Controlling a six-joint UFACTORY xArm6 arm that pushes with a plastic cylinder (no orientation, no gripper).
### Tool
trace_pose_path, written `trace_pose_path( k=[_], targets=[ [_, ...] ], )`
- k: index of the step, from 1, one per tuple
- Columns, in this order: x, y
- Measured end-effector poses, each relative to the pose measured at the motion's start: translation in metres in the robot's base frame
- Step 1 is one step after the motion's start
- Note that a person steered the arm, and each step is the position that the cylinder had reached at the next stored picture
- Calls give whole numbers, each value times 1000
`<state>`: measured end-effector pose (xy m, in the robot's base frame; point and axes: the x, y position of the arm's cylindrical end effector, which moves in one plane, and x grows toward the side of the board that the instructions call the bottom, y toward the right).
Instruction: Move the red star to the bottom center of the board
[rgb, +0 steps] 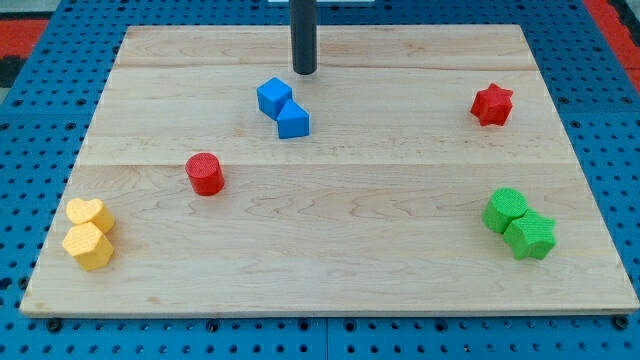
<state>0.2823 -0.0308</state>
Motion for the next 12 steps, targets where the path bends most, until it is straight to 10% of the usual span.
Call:
trace_pose_path(
  k=[2, 5, 8, 10, 12],
  targets=[
    [50, 28],
    [31, 288],
    [70, 142],
    [27, 245],
    [102, 219]
  ],
)
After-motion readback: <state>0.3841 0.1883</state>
